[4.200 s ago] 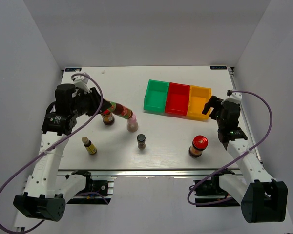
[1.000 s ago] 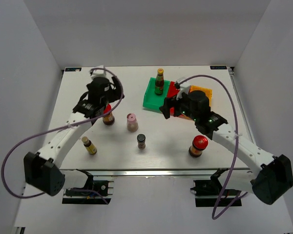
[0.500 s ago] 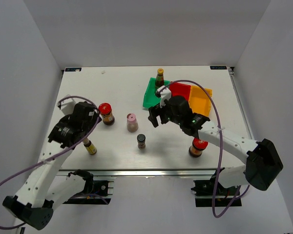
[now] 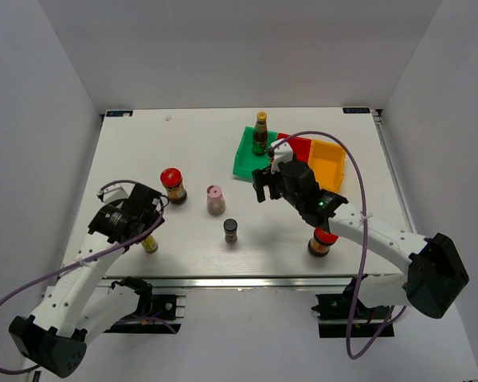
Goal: Organize the condiment bottles
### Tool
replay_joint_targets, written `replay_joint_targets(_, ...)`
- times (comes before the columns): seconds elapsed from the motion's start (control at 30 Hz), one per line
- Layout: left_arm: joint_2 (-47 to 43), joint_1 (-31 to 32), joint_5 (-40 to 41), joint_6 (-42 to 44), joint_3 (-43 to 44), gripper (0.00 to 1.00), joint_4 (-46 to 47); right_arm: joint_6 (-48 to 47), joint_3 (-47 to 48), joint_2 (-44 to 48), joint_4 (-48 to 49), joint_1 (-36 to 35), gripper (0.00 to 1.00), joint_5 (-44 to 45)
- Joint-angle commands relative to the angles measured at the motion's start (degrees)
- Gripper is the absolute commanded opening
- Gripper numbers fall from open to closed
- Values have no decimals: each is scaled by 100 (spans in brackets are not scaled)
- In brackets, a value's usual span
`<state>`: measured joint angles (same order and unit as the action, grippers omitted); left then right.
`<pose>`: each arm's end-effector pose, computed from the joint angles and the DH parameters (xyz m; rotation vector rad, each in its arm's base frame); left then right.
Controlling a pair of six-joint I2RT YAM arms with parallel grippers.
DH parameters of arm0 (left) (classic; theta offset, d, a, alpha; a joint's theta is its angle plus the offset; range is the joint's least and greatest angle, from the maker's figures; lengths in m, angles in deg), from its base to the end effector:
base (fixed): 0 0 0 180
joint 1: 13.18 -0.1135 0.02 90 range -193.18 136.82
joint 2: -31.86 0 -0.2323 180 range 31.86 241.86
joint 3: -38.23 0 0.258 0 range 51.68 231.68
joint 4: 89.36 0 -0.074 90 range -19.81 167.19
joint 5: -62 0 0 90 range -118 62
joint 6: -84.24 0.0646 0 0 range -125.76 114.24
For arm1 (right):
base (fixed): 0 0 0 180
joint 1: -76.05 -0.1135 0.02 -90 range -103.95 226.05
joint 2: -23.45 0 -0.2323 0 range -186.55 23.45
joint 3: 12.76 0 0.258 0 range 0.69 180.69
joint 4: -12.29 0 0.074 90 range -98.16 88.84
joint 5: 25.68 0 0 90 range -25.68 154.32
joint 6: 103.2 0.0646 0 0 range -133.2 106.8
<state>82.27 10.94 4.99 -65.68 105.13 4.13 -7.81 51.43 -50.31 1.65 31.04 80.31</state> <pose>0.1633 -0.0346 0.2453 -0.8901 2.3326 0.2545 0.2510 0.2259 0.2466 -0.4721 1.8638 0.3251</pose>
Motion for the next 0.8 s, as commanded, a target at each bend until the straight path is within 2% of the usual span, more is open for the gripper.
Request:
replay_joint_targets(0.0, 47, 5, 241, -125, -89, 95, 89, 33, 6, 133, 282, 10, 89, 291)
replay_joint_targets(0.1, 109, 5, 462, -187, -186, 89, 107, 33, 41, 90, 203, 28, 89, 370)
replay_joint_targets(0.37, 284, -65, 304, 331, -371, 84, 766, 50, 6, 168, 106, 28, 89, 572)
replay_joint_targets(0.47, 390, -144, 252, 402, -405, 77, 898, 41, -38, 221, 150, 28, 89, 625)
replay_joint_targets(0.63, 434, -215, 208, 446, -353, 59, 811, 24, -73, 256, 150, 45, 89, 703)
replay_joint_targets(0.77, 417, -223, 137, 446, -353, 57, 670, -3, -82, 239, 141, 54, 89, 818)
